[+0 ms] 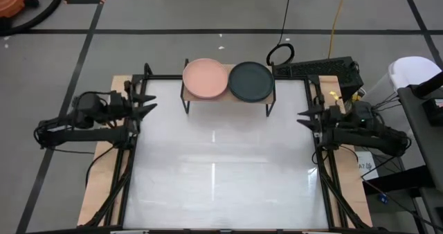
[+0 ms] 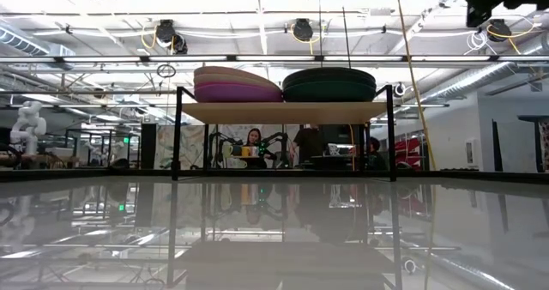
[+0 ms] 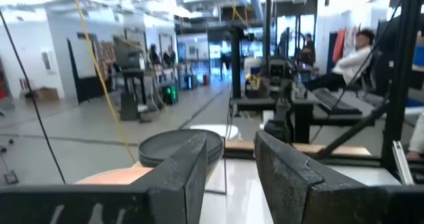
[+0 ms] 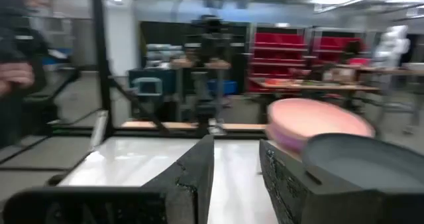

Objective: Place and stack plates onto a shelf
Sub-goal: Return to Home Position

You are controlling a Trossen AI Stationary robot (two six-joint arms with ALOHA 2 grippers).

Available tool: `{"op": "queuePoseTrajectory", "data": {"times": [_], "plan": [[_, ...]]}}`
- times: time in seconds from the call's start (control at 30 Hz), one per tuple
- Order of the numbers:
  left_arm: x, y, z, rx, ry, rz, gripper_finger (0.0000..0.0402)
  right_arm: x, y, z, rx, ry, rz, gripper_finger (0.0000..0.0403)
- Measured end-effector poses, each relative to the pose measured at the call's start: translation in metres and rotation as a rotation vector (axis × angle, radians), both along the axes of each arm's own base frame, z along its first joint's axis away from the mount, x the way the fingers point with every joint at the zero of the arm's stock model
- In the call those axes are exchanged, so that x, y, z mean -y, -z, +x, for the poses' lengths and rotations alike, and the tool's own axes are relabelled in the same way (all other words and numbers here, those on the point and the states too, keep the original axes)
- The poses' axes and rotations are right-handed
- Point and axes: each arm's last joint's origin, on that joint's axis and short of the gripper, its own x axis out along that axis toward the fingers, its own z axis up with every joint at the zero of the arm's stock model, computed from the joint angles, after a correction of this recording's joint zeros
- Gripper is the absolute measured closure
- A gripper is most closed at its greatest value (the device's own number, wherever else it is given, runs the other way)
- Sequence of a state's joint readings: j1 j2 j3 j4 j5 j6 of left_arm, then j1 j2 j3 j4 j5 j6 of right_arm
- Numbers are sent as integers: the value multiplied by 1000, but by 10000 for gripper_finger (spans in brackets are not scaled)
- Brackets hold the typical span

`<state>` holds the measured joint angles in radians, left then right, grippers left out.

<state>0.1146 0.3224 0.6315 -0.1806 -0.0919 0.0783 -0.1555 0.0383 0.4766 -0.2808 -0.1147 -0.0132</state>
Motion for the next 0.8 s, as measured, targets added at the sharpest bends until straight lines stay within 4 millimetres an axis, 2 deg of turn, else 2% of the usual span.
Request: {"op": "queuePoseTrajectory", "data": {"times": [0.23, 0.43, 0.57, 0.8], "plan": [[-1, 42, 7, 61, 0, 6, 268, 1, 32, 22, 44, -74, 29, 298], [-1, 62, 10, 84, 4, -3, 268, 3, 57, 32, 54, -74, 31, 298], [-2, 76, 15, 80, 5, -15, 268, 4, 69, 36, 64, -58, 53, 298], [-2, 100, 21, 144, 8, -18, 268, 8, 78, 38, 52, 78, 84, 298]]}}
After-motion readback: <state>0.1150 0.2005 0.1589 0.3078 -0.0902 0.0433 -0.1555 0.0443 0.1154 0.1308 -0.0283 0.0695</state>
